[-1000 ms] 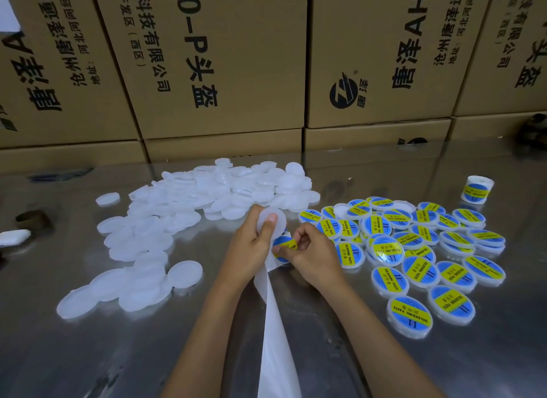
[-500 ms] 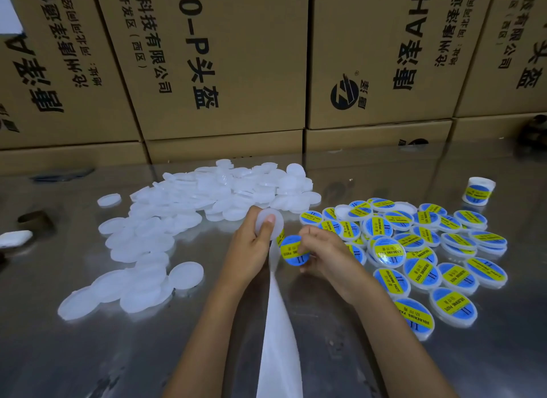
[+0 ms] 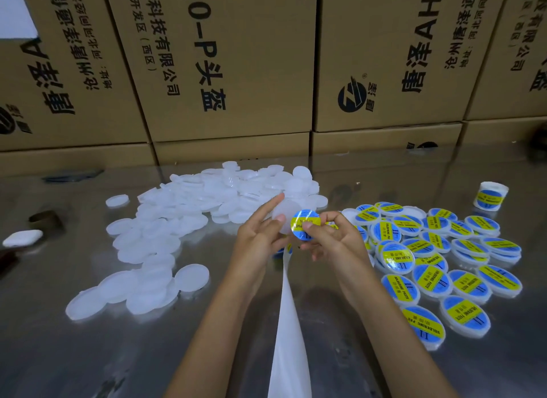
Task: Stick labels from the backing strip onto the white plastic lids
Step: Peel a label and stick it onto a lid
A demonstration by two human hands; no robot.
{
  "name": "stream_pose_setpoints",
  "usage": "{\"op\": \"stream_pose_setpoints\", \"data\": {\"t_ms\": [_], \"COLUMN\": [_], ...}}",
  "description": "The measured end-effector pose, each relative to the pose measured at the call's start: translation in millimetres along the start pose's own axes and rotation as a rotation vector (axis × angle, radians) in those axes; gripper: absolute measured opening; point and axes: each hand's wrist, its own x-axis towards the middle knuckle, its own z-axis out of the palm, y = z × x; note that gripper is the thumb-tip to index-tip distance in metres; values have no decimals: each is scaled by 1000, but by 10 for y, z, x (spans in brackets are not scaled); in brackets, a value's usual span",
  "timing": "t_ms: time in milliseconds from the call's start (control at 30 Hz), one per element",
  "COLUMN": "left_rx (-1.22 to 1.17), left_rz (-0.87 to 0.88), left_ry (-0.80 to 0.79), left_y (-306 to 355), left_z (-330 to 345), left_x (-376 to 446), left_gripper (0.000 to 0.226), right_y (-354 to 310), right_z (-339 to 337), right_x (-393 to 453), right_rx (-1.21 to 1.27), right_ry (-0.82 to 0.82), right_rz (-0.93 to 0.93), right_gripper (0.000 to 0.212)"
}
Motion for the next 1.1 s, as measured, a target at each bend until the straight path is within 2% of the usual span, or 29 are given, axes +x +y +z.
{"op": "stream_pose_setpoints", "data": {"t_ms": [200,867,1000,1100], "left_rx": [-78,98,20,-133], "left_rz": [-90,21,-25,-84], "left_ry": [-88,-101,-89,-87], "left_y": [19,-36,-26,-7], "left_z": [69,129,120,119], "left_x": [-6,-49,-42,-31], "left_gripper": [37,37,36,36], "right_y": [-1,59,141,187], "right_z": [43,31,28,10], "right_x": [-12,13,47,66], "right_rx": [-63,-164,-307,-384], "right_ry": [72,150,196,235], "right_rz": [-83,-128,-177,-204], "right_gripper": [24,27,31,41]}}
